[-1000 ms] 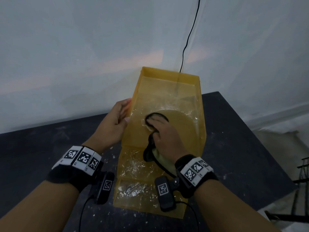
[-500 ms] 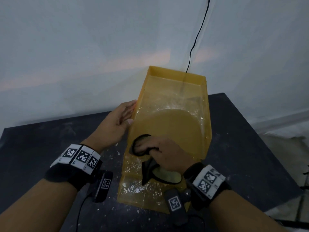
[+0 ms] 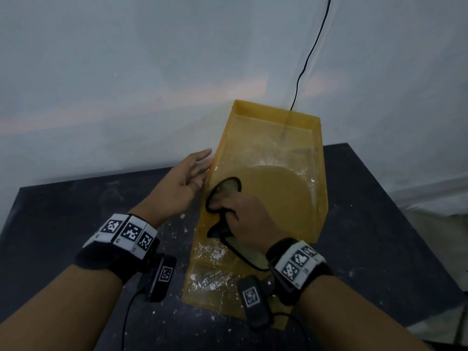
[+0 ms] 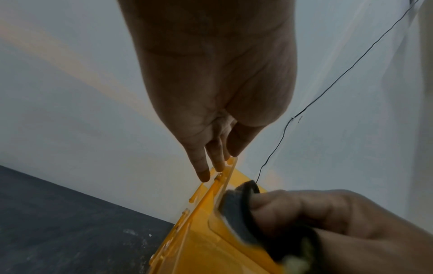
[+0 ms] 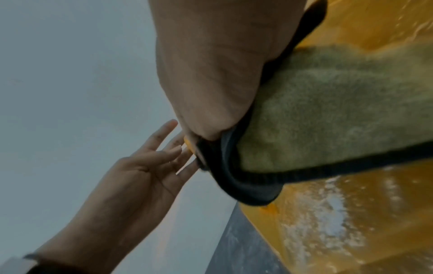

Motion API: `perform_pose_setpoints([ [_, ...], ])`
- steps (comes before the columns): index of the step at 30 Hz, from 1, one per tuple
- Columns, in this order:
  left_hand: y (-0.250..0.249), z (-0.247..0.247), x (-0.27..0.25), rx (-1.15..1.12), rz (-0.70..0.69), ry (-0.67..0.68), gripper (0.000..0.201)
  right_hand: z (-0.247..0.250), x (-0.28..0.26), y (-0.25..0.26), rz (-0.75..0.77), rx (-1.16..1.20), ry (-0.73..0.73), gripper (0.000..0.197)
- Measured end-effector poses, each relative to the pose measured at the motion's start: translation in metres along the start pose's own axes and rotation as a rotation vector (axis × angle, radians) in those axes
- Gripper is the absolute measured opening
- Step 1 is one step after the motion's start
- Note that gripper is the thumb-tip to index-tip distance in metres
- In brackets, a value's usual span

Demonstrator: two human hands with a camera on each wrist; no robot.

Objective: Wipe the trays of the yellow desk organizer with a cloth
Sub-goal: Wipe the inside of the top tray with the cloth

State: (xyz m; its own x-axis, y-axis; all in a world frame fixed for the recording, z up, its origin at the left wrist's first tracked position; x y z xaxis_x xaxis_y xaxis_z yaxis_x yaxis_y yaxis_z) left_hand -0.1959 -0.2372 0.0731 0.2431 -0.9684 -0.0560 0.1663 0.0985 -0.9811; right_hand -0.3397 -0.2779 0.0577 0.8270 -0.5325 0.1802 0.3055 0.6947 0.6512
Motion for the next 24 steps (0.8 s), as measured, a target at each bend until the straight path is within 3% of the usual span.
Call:
perform_pose_setpoints([
  [2,0.000,0.000,0.001,0.027,-0.002,-0.020,0.058,0.004,-0.013,0.003,0.038,0.080,0.087,0.042],
  [4,0.000,0.001,0.004,0.081,-0.004,-0.055,0.059,0.011,-0.021,0.001,-0.037,0.204,0.089,0.044],
  [6,-0.001,-0.001,0.007,0.135,0.008,-0.063,0.060,0.027,-0.027,-0.009,-0.204,0.284,-0.090,0.046],
  [9,-0.003,-0.006,0.013,0.200,0.033,-0.061,0.059,0.062,-0.043,-0.032,-0.507,0.168,-0.546,0.045],
  [11,-0.007,-0.013,0.022,0.219,0.019,-0.060,0.055,0.077,-0.047,-0.047,-0.659,-0.001,-0.650,0.050],
  [14,-0.010,-0.020,0.035,0.291,0.016,-0.056,0.056,0.073,-0.035,-0.068,-0.778,-0.178,-0.476,0.059],
  [18,-0.011,-0.026,0.044,0.421,0.032,-0.034,0.059,0.069,-0.018,-0.075,-0.783,-0.386,-0.313,0.058],
  [24,-0.004,-0.018,0.045,0.371,-0.010,0.006,0.059,0.064,0.016,-0.082,-0.604,-0.224,-0.196,0.057],
])
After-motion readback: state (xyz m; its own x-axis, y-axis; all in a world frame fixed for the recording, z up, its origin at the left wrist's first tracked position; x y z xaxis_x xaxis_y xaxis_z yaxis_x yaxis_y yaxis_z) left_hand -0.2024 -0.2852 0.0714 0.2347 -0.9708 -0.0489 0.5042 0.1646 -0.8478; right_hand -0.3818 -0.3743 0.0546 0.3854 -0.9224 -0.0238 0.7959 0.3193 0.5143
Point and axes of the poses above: each hand's wrist, its own x-axis towards the middle knuckle, its own z-axis out of the back of the hand, y = z × x, the point moved 6 cm from there along x, towards the middle knuckle, and after that the axes turned 2 degrees about -y, right-handed, at the moved point
